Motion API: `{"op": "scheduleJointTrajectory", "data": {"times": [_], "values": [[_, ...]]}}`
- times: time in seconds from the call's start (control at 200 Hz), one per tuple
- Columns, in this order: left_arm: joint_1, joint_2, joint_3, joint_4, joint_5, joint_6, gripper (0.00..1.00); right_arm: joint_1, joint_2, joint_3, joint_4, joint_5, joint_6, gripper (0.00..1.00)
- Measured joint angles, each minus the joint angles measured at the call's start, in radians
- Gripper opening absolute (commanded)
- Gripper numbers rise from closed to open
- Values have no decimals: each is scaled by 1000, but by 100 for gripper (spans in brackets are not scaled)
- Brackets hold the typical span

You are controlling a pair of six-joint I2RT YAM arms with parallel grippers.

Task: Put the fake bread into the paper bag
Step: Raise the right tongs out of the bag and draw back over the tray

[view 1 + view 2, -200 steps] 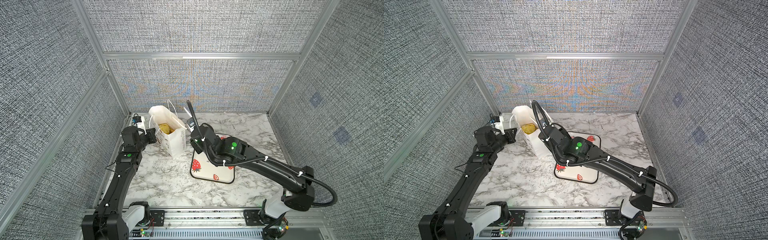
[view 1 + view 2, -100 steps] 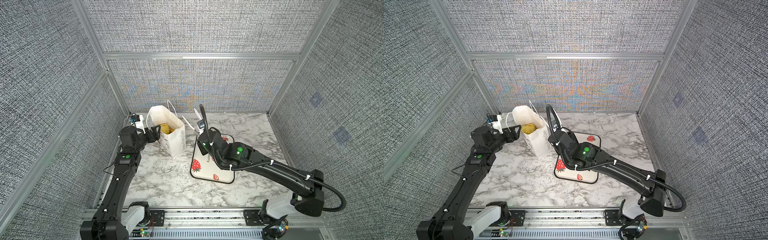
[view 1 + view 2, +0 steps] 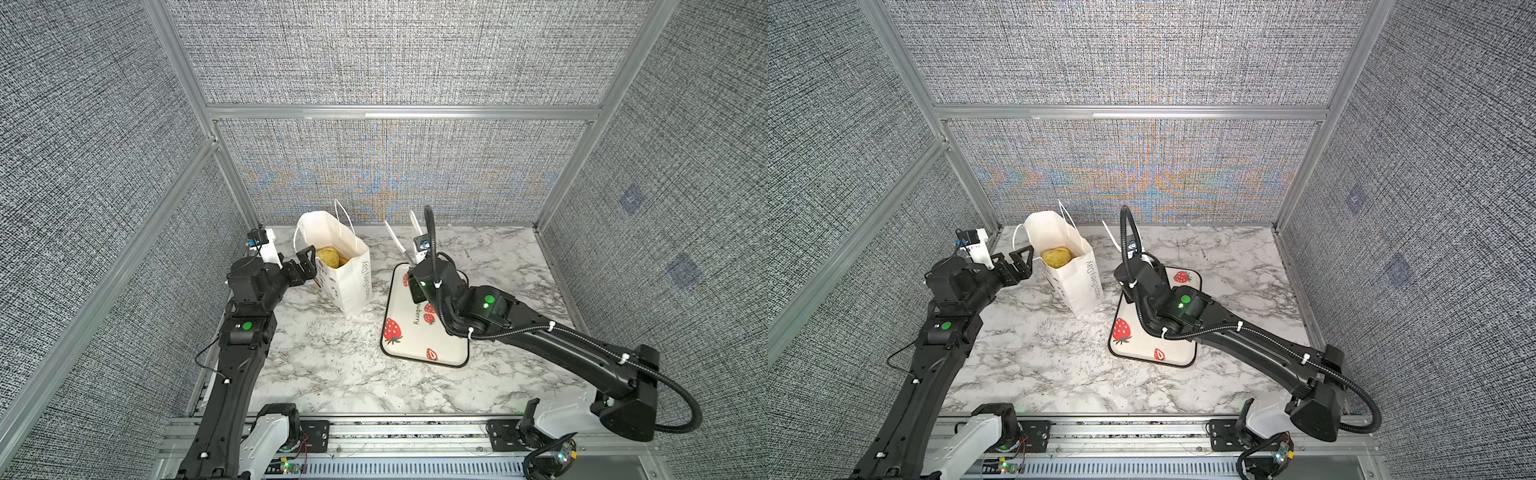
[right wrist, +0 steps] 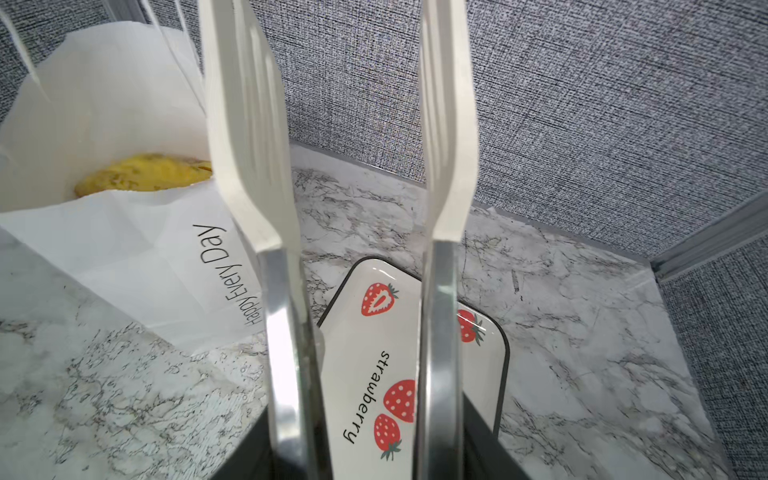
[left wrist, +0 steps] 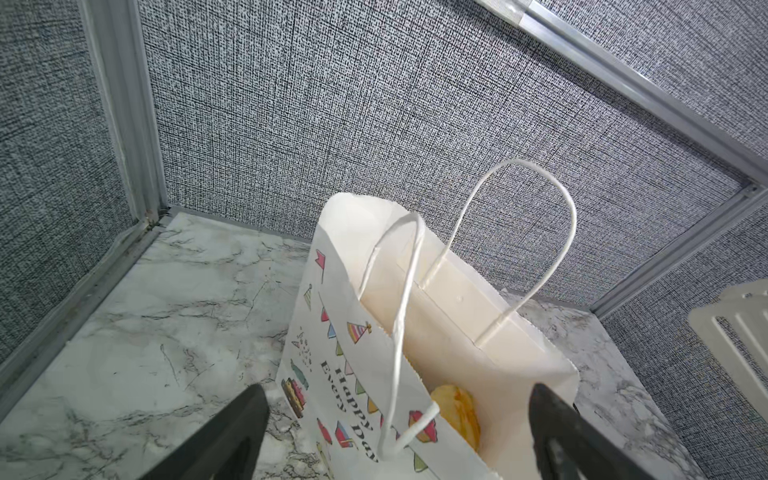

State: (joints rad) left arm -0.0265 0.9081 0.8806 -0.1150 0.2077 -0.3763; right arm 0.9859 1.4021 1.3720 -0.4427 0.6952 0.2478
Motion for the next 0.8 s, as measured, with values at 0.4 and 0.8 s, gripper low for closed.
{"op": "scheduleJointTrajectory", "data": {"times": [0.4,0.8], "values": [[0,-76,-29,-61,-53,1,99,-154,-146,-187,34,-69,45,49],[0,-111,-102,-67,-60,-24,99,-279,-190,-363,59,-162,129,49]]}}
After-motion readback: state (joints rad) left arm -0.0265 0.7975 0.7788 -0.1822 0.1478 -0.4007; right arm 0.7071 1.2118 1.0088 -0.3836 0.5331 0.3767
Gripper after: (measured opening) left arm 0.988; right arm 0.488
